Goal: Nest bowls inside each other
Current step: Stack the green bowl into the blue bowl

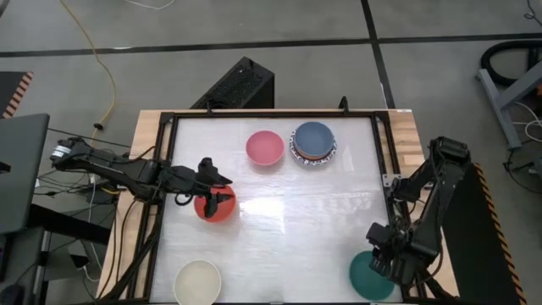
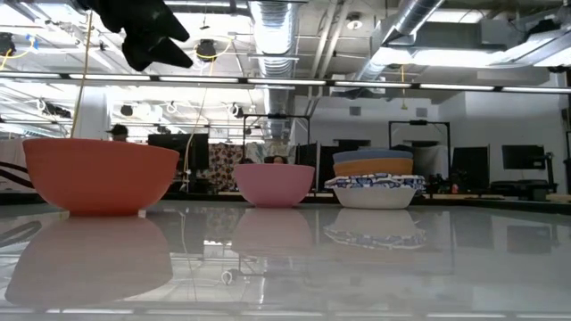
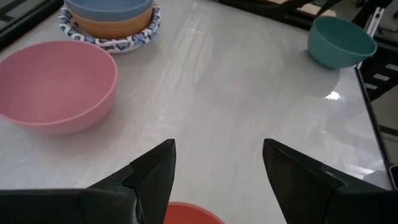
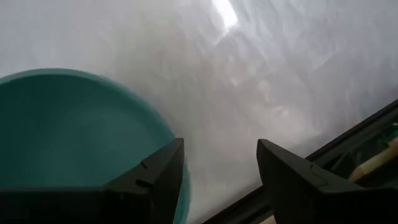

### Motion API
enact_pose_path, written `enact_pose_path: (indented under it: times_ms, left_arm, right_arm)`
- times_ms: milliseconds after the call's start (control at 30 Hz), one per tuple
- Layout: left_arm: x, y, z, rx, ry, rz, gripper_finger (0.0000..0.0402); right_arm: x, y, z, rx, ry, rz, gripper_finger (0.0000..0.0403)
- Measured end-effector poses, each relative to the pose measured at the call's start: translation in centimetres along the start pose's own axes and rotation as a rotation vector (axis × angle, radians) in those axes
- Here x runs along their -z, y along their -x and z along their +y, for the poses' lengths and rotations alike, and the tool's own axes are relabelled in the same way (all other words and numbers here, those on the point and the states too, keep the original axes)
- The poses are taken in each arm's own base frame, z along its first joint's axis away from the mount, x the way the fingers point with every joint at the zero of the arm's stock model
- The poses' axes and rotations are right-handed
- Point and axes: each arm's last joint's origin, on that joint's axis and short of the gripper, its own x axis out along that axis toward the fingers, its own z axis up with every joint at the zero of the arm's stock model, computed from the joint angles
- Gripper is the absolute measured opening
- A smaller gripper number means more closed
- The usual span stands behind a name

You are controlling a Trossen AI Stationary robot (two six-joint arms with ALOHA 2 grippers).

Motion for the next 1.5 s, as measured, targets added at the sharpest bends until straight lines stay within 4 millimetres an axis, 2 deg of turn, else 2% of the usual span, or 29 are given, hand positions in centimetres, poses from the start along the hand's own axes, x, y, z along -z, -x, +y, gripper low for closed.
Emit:
enact_pose_path:
  times_ms: [233, 467, 733, 900, 1267, 1500]
  left_arm:
    - [0.3, -1.3, -0.3, -0.008, -0.033, 0.019, 0.0231]
    - [0.1, -1.3, -0.4, -0.001, -0.043, 0.002, 0.0231]
    - [0.2, -1.3, -0.6, 0.059, -0.043, 0.026, 0.0231]
    - [0.2, -1.3, -0.6, 0.067, -0.054, 0.030, 0.0231]
    - [0.2, -1.3, -0.6, 0.070, -0.081, 0.031, 0.0231]
    - [0.3, -1.3, -0.6, 0.071, -0.083, 0.039, 0.0231]
  right_arm:
    - [0.3, -0.6, 0.2, 0.049, 0.011, 0.024, 0.0224]
    - [0.1, -0.2, -0.2, 0.049, 0.019, 0.036, 0.0224]
    - [-0.5, 1.3, -0.9, -0.058, 0.016, -0.023, 0.0224]
    - [-0.6, 1.7, -0.6, -0.143, 0.024, -0.011, 0.0224]
    - [0.2, -0.4, 0.1, -0.063, 0.096, 0.037, 0.0224]
    - [0.3, -0.6, 0.2, -0.057, 0.119, 0.041, 0.0224]
